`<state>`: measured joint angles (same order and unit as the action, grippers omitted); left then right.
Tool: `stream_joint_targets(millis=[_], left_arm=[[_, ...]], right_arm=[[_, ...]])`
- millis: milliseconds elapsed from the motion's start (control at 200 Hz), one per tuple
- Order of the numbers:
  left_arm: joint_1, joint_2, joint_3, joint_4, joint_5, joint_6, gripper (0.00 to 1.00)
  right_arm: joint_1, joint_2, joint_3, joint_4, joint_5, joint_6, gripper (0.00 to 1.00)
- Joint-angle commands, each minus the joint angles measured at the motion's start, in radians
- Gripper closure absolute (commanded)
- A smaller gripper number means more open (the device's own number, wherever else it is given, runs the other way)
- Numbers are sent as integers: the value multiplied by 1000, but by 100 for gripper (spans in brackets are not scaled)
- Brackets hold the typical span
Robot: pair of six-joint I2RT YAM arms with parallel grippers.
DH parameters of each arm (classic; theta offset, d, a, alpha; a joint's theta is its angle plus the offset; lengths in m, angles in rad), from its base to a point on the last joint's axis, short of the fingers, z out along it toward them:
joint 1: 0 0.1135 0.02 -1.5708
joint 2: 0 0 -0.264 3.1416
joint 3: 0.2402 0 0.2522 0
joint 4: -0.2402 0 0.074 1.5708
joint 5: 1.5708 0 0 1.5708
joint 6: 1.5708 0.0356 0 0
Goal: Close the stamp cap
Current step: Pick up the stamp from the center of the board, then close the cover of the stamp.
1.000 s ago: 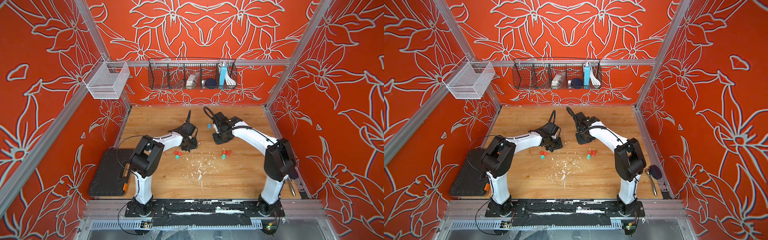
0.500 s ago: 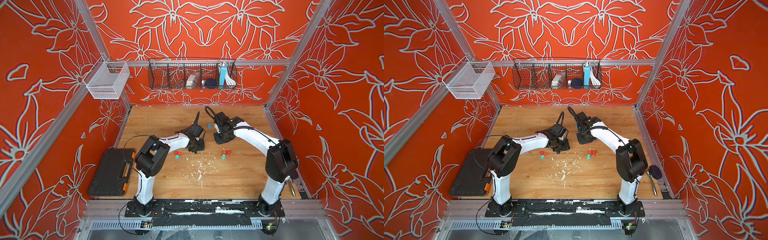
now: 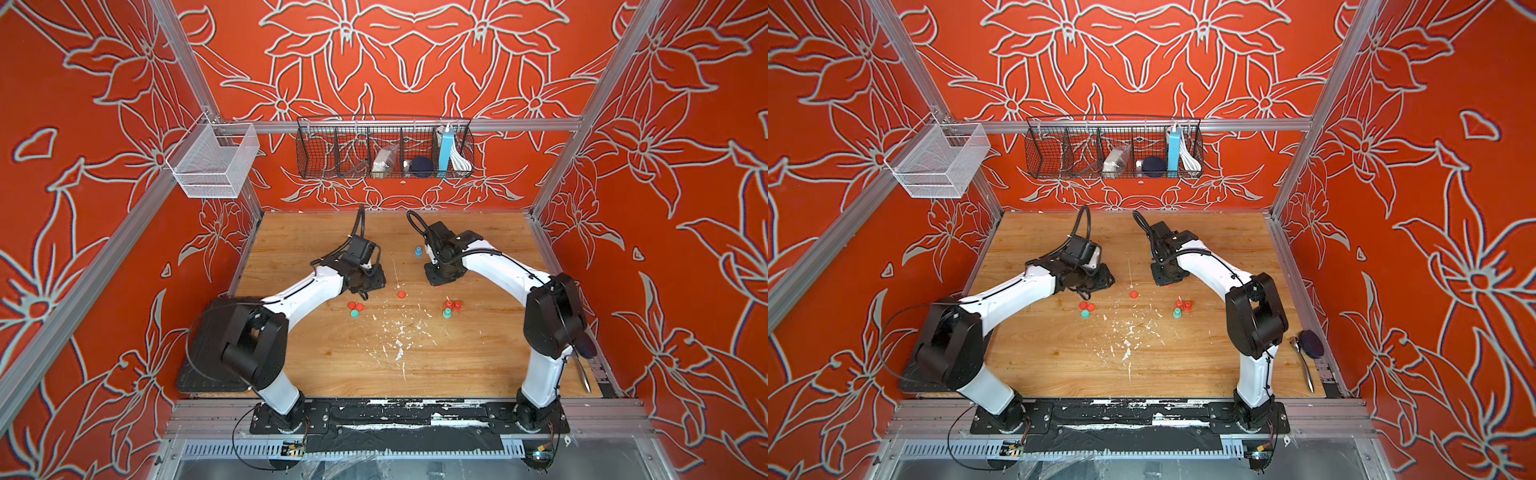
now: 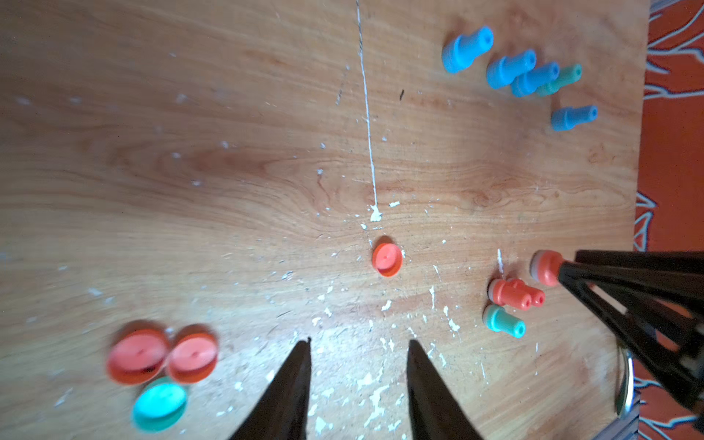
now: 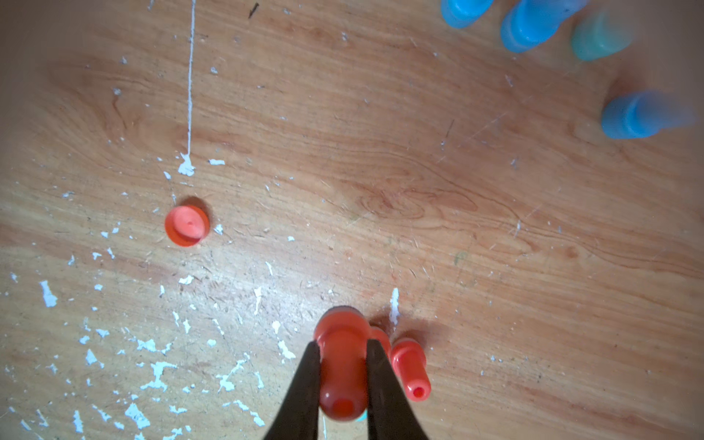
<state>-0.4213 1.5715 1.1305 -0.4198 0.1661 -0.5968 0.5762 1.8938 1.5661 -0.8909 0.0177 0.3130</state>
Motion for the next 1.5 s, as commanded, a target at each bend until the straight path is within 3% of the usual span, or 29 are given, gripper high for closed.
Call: stream_joint_targets(millis=[0,555,1496], left_arm=[[29,-58,-43,-70,-4,51,58],[149,-213,-165,-86,42,80,57],[185,-222,-196,-73,60,82,58]], right_arm=[[32,55,66,-32,-15,11,89],[151,304,355,-118,-16,52,89],[193,350,353,-94,-28,75,89]])
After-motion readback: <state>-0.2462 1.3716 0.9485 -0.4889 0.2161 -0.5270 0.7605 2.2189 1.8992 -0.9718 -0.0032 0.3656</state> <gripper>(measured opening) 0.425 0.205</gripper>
